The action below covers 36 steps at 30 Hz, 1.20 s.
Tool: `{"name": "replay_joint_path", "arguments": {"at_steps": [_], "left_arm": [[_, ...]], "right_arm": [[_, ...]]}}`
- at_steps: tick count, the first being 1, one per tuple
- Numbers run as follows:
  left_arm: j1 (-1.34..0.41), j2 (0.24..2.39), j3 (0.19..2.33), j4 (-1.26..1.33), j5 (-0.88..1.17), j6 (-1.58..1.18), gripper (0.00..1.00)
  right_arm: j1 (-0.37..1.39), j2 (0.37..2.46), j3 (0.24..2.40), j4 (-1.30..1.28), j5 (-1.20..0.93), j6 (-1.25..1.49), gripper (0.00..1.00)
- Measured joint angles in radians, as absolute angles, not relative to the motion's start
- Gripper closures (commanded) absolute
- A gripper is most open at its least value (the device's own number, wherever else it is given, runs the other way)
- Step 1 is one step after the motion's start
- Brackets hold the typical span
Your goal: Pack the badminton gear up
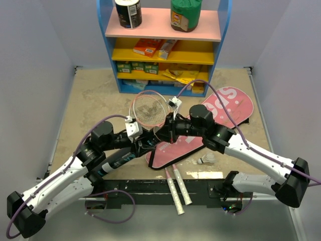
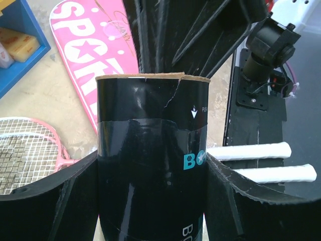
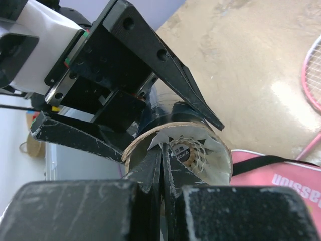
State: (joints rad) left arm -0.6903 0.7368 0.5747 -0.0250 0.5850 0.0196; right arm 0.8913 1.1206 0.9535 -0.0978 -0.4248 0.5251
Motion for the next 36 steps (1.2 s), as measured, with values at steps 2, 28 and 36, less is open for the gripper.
{"name": "replay_joint_path", "arguments": {"at_steps": [2,28,36], "left_arm": [[-0.691,0.728,0.574,-0.03,0.592,0.02,1.0],[-0.693,0.654,0.546,-0.152,0.631,0.035,1.0],[-0.703,0.673,0.548,-0.052,0.659,0.014,1.0]], "right_arm": [[0.892,1.133,0.939,-0.06,-0.451,0.539,1.0],[0.912,1.201,0.91,-0.02,-0.556,0.581,0.49],[0.937,1.05,0.95,-0.19,-0.363,0.582,0.38]]}}
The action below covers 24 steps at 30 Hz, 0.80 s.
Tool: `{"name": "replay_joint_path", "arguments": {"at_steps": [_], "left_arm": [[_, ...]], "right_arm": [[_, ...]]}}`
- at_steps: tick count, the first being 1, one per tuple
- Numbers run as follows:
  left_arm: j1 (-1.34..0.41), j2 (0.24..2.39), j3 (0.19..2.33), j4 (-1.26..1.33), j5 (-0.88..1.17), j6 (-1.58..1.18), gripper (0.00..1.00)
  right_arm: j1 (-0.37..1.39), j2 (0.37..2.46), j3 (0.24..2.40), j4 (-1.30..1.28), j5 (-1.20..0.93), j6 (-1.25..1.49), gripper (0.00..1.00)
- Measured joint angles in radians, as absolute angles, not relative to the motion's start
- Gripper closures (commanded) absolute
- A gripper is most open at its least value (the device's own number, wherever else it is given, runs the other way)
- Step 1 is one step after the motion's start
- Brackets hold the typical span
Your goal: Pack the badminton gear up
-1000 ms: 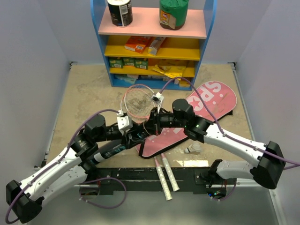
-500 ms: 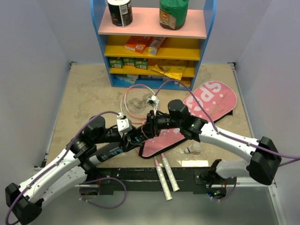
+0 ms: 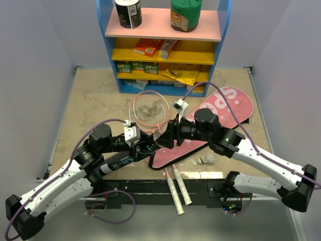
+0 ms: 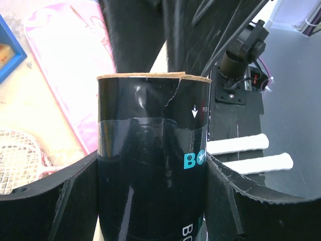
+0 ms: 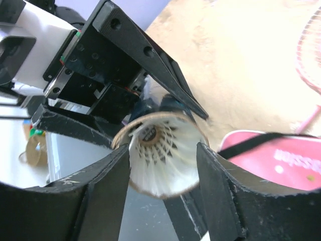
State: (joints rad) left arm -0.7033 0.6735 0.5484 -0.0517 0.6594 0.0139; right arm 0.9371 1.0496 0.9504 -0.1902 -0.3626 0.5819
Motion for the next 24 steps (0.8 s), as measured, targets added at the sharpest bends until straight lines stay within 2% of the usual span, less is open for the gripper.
{"name": "replay_joint_path", "arguments": {"at_steps": [8,15,20,24], "left_arm": [[-0.701,0.684,0.55,0.006,0.627,0.01,1.0],[-0.696,0.7,0.552,0.021,0.601,0.01,1.0],[-0.696,0.704,0.553,0.022,0.594,0.011,1.0],[-0.696,0.703,0.554,0.021,0.591,0.011,1.0]], "right_arm": [[0.952,0.982,1.037,-0.392,-0.208,0.581,0.37],[0.959,0.92,1.119,-0.581,0.01,0.588,0.36],[0.957,0.884,1.118,-0.729,0.222,0.671,0.34],[0.937,0.891,1.037,-0.813,0.339,0.782,0.34]]}}
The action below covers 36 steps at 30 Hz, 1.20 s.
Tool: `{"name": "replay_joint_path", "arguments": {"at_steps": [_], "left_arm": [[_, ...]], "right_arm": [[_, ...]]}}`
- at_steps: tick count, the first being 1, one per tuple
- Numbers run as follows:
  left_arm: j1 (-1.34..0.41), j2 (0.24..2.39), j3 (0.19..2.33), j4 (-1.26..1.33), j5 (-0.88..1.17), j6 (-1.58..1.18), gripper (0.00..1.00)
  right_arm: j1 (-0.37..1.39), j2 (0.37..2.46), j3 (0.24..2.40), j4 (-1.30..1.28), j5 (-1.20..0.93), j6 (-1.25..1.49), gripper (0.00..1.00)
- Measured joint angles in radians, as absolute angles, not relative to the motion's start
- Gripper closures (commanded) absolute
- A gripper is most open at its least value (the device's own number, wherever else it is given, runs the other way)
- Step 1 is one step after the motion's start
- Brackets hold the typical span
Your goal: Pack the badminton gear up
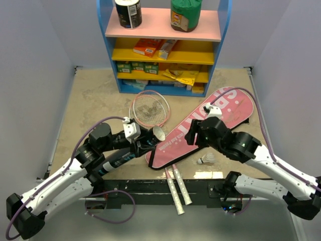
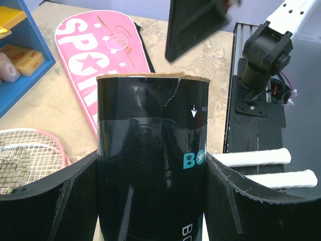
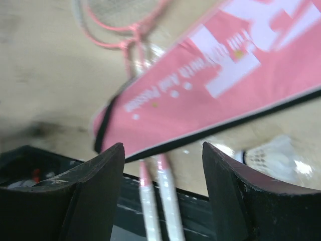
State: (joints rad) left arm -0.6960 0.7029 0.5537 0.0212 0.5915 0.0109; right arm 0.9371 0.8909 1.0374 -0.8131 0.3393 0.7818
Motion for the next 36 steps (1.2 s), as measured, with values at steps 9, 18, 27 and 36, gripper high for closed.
{"name": "replay_joint_path", "arguments": {"at_steps": [9,18,27,36], "left_arm": [[-0.696,0.68,0.554,0.021,0.59,0.011,1.0],[-0.696,0.672,0.553,0.021,0.598,0.01,1.0],[-0.696,0.67,0.554,0.021,0.607,0.01,1.0],[-0.696,0.662,0.553,0.021,0.617,0.01,1.0]], "right_arm": [[0.633,0.89,0.775,-0.86,0.352,0.875,0.37],[0.482,0.973,0.715,-0.783,0.296,0.875,0.36],[0.464,1.025,0.659,-0.754,0.233,0.879,0.34],[0.464,1.005,0.573,-0.726,0.165,0.879,0.45]]}}
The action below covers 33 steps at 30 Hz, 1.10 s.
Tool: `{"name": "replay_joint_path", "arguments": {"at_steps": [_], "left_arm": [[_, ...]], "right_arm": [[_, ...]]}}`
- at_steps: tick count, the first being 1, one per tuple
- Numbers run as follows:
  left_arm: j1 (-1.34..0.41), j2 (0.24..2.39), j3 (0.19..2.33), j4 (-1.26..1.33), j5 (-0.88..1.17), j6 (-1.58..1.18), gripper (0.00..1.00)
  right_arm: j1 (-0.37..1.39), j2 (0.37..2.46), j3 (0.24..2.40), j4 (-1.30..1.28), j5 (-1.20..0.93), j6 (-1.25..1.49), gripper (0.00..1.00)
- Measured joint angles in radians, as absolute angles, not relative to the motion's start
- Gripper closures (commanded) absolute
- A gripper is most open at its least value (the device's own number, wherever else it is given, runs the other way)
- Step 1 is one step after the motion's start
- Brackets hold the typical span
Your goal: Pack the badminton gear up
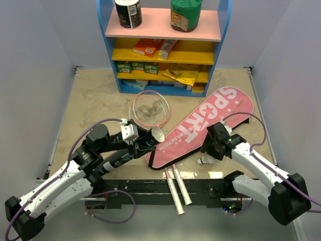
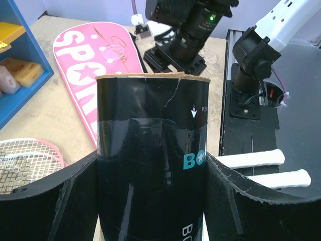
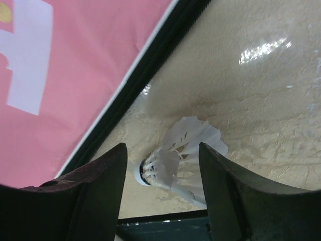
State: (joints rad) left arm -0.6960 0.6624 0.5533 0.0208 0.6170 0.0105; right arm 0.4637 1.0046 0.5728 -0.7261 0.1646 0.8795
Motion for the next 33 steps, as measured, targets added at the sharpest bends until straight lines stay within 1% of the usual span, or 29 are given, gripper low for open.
{"name": "replay_joint_path", "arguments": {"at_steps": [2,3,5,6,8,15,20,26,33], "left_arm": [[-0.696,0.662,0.554,0.021,0.617,0.01,1.0],[-0.696,0.663,0.554,0.021,0.617,0.01,1.0],[-0.696,0.663,0.553,0.021,0.617,0.01,1.0],[-0.696,0.663,0.554,0.021,0.617,0.01,1.0],[-0.696,0.663,0.554,0.021,0.617,0.01,1.0],[-0.696,0.666,0.554,0.022,0.617,0.01,1.0],[-0.696,0.68,0.554,0.028,0.617,0.01,1.0],[-0.696,0.715,0.56,0.036,0.617,0.01,1.0],[-0.696,0.767,0.572,0.035,0.618,0.01,1.0]], "right_arm": [[0.464,1.005,0.541,-0.711,0.141,0.883,0.53],[0.464,1.006,0.529,-0.707,0.133,0.883,0.65],[0.464,1.008,0.517,-0.696,0.113,0.883,0.79],[0.464,1.008,0.515,-0.691,0.107,0.882,0.9],[0.464,1.007,0.515,-0.675,0.091,0.882,1.0],[0.464,0.945,0.521,-0.687,0.075,0.882,1.0],[0.464,0.865,0.584,-0.738,0.075,0.875,1.0],[0.464,0.809,0.778,-0.759,0.062,0.806,1.0],[0.464,0.819,1.021,-0.732,0.023,0.677,1.0]]}}
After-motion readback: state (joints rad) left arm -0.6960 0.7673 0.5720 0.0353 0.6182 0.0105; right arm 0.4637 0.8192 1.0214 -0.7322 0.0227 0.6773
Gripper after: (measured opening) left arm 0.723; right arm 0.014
